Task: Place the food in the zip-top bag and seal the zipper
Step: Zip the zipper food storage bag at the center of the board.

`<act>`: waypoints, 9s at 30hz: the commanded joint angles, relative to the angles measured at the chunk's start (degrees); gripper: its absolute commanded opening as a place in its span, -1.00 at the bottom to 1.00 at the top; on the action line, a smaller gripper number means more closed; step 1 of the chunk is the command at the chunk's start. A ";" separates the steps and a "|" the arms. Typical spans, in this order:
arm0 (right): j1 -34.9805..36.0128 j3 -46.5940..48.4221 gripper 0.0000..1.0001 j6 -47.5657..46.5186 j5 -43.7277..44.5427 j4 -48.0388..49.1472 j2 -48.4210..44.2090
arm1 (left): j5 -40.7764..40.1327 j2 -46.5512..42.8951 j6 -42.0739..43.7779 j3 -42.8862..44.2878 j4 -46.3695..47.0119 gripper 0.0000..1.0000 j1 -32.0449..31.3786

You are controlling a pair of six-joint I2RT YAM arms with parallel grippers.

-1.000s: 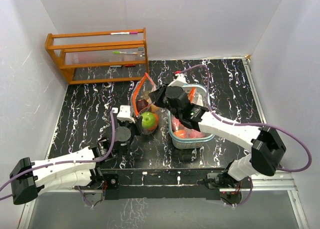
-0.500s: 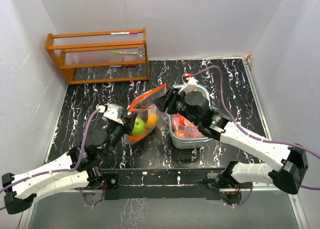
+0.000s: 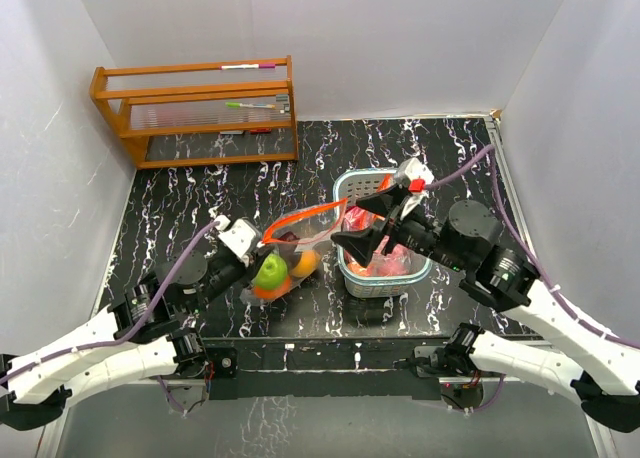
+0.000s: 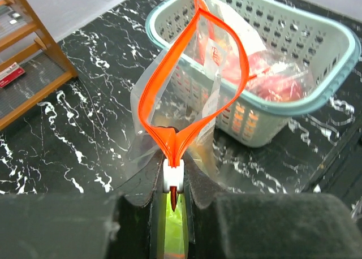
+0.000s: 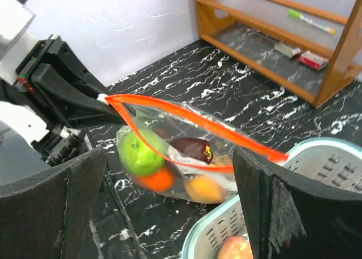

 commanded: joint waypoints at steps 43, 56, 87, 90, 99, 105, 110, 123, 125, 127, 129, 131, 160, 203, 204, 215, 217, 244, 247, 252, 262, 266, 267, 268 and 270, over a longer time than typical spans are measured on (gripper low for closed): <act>4.52 17.96 0.63 -28.93 -38.56 4.72 36.45 | 10.40 -4.72 6.54 9.17 -19.23 -1.00 -0.08; 4.56 24.69 -0.85 -23.17 -29.52 -3.32 40.31 | 8.38 -6.33 6.03 8.31 -18.73 -1.00 -0.10; 4.56 13.06 -0.85 -14.25 -18.28 8.80 26.58 | -1.43 -9.68 7.24 -2.28 6.40 0.20 -0.09; 4.58 12.79 -0.85 -14.21 -18.16 8.38 26.29 | -1.10 -9.73 7.79 -2.54 7.69 -0.02 -0.10; 4.58 12.59 -0.85 -14.08 -18.52 8.21 26.33 | -0.92 -9.37 6.84 -4.30 12.17 -0.08 -0.10; 4.51 12.74 -0.85 -14.12 -18.87 8.05 26.45 | 0.39 -8.30 7.37 -4.51 13.28 -0.14 -0.06; 4.53 12.32 -0.85 -14.26 -18.70 7.68 26.02 | 1.09 -7.34 7.47 -4.52 13.77 -0.82 -0.10; 4.51 11.22 0.93 -15.76 -16.81 1.40 24.20 | 2.78 -7.25 10.91 -1.92 8.35 -1.00 -0.09; 4.51 11.08 0.97 -16.91 -16.60 -0.40 23.02 | 3.90 -6.74 11.52 -1.40 6.24 -1.00 -0.10; 4.50 11.16 0.97 -18.20 -17.14 -1.88 21.55 | 6.78 -6.32 12.07 -0.69 3.64 -1.00 -0.10; 4.54 11.25 0.97 -19.77 -19.31 -2.78 19.86 | 10.06 -6.22 12.24 -0.39 1.69 -1.00 -0.11; 4.54 11.33 0.97 -21.34 -22.47 -2.83 18.09 | 12.46 -6.14 12.27 -0.26 -0.05 -1.00 -0.10; 4.57 30.82 0.04 -29.56 -45.26 -11.97 36.49 | 14.17 -8.93 11.40 0.85 -4.91 -1.00 -0.10; 4.57 32.46 -0.79 -24.89 -46.93 -8.28 39.80 | 13.24 -9.45 11.02 0.35 -4.02 -1.00 -0.10; 4.56 32.25 -0.84 -24.82 -46.53 -8.13 39.60 | 13.20 -9.50 11.06 0.49 -4.11 -1.00 -0.10; 4.00 26.58 -0.85 -24.01 -35.49 -6.74 35.04 | 10.24 -11.78 11.18 6.17 -4.52 -1.00 -0.10; 3.53 25.86 -0.84 -23.32 -33.47 -6.74 34.67 | 10.34 -12.68 11.16 7.24 -4.43 -1.00 -0.06; -0.49 9.24 -0.85 -20.06 -24.56 -8.50 22.12 | -18.59 -11.42 13.95 10.42 -0.37 -1.00 -0.10; -0.60 7.52 -0.85 -19.18 -24.37 -8.36 20.88 | -20.48 -10.76 14.09 9.99 1.23 -1.00 -0.10; -0.69 5.44 -0.85 -18.39 -23.27 -8.40 19.45 | -20.83 -10.22 14.26 9.25 3.15 -1.00 -0.10; -1.03 1.87 -0.85 -17.24 -17.32 -8.93 17.27 | -22.37 -9.90 13.86 9.33 2.87 -1.00 -0.10; -1.08 2.38 -0.83 -16.47 -16.49 -8.68 17.73 | -22.28 -9.53 13.68 8.83 3.35 -1.00 -0.10; -1.09 2.58 -0.83 -16.36 -15.97 -8.74 17.99 | -22.34 -9.35 13.66 8.89 3.39 -1.00 -0.10; -1.05 2.78 -0.83 -16.18 -15.04 -8.83 18.13 | -22.46 -9.23 13.64 8.83 3.45 -1.00 -0.10; -1.12 3.23 -0.67 -15.36 -13.07 -8.74 18.38 | -22.67 -8.96 13.28 8.83 3.59 -1.00 -0.09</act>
